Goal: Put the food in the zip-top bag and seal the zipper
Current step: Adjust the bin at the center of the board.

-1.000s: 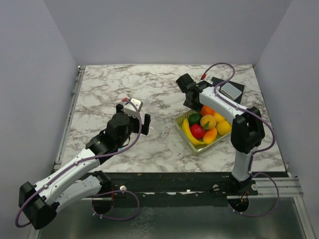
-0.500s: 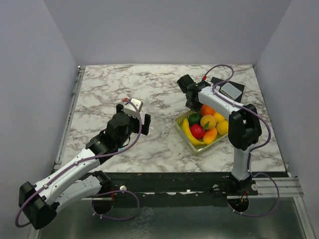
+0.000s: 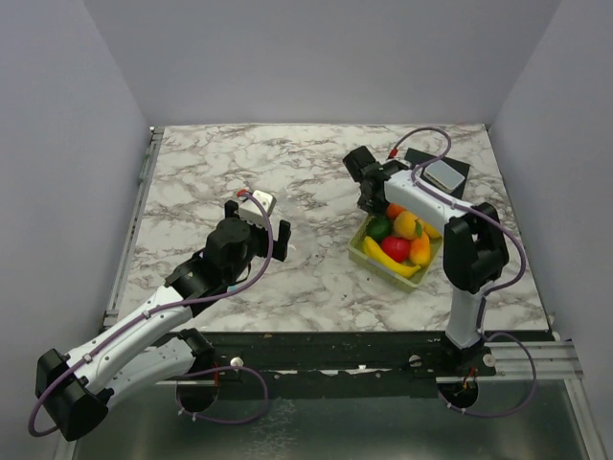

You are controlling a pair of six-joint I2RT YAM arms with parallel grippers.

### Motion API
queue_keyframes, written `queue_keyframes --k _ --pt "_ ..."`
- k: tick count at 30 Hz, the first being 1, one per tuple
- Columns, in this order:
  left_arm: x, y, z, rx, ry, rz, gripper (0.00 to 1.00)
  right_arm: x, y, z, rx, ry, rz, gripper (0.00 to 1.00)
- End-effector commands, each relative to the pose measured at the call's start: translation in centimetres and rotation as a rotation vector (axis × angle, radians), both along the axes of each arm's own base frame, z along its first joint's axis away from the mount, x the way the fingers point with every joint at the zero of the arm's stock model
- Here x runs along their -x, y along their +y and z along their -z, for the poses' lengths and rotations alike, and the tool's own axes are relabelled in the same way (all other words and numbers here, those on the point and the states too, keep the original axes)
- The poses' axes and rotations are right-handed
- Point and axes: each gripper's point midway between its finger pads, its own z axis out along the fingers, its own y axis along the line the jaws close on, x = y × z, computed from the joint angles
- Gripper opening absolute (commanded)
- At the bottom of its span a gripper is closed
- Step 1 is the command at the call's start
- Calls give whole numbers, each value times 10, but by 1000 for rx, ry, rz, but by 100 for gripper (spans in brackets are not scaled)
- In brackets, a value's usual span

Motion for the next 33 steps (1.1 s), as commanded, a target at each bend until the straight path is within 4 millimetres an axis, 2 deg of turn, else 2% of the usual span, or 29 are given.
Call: queue_keyframes --k 1,7,15,20,27,33 --pt "-3 -1 -16 15 -31 -7 99 20 3 1 -45 39 -55 1" --pt "-3 -1 -16 14 -30 -8 99 36 11 -5 -72 31 -178 0" --pt "-3 1 -15 8 -29 -17 99 50 20 -20 -5 26 -423 1" --pt "-4 4 -13 -3 -25 -35 99 57 35 -20 -31 16 -650 1" --pt "-7 14 -7 -26 -10 -92 99 56 44 -23 -21 -26 -783 1" --pt "-9 20 -3 -30 15 -145 99 47 55 -21 -24 -43 -837 1"
